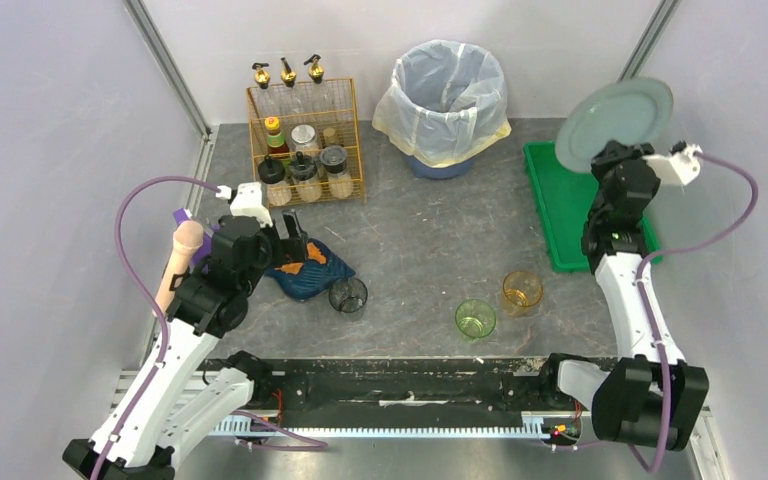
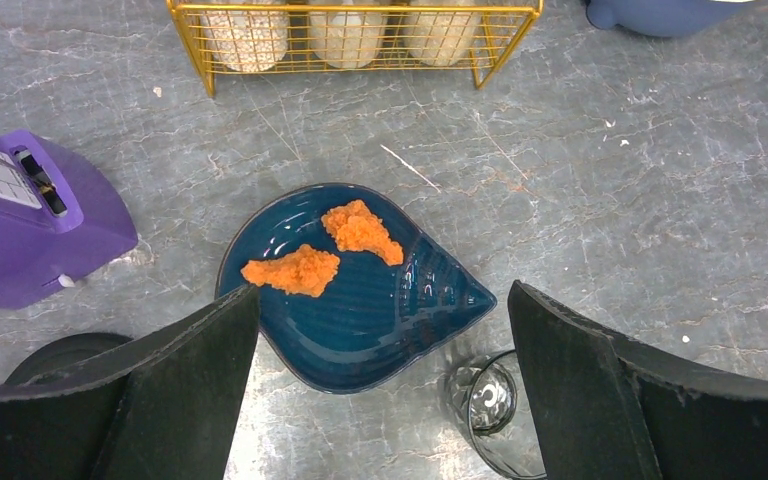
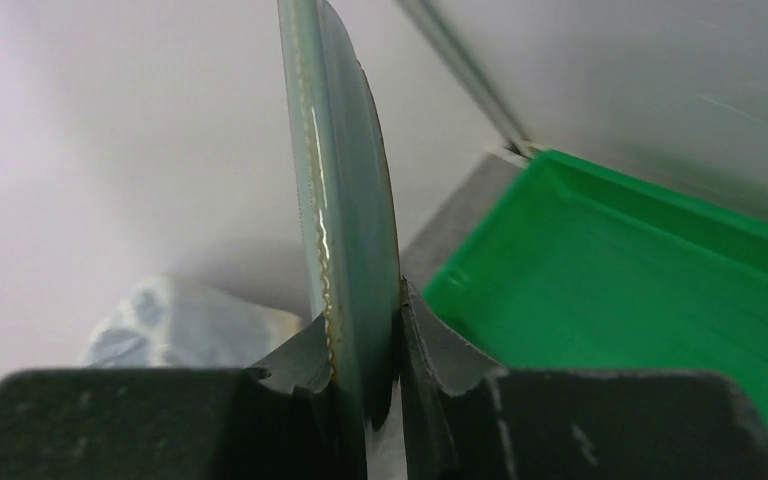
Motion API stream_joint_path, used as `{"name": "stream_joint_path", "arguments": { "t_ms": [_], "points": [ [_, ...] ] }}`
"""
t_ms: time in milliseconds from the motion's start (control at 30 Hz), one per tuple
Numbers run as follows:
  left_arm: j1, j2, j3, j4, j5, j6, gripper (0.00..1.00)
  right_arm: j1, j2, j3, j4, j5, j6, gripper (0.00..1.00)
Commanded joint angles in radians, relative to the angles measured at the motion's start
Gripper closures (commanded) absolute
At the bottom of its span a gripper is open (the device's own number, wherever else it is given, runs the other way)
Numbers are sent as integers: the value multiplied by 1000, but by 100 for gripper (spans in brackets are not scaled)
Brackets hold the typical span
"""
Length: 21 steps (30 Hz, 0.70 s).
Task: Clear the kitchen counter
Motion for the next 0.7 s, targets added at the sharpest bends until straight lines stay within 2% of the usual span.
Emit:
{"name": "stream_joint_path", "arguments": {
  "t_ms": [0,200,367,667],
  "points": [
    [5,-7,-7,35,-30,30,2,-93,-68,-85,83,44,175,100],
    [5,4,-9,35,-34,29,2,-178,-28,-199,92,12,286,100],
    [5,15,-11,35,-38,30,2,-212,69,-226,124,-33,341,100],
    [7,43,-13,38,-53,37,2,-219,308,-170,217,-154,370,100]
  ]
}}
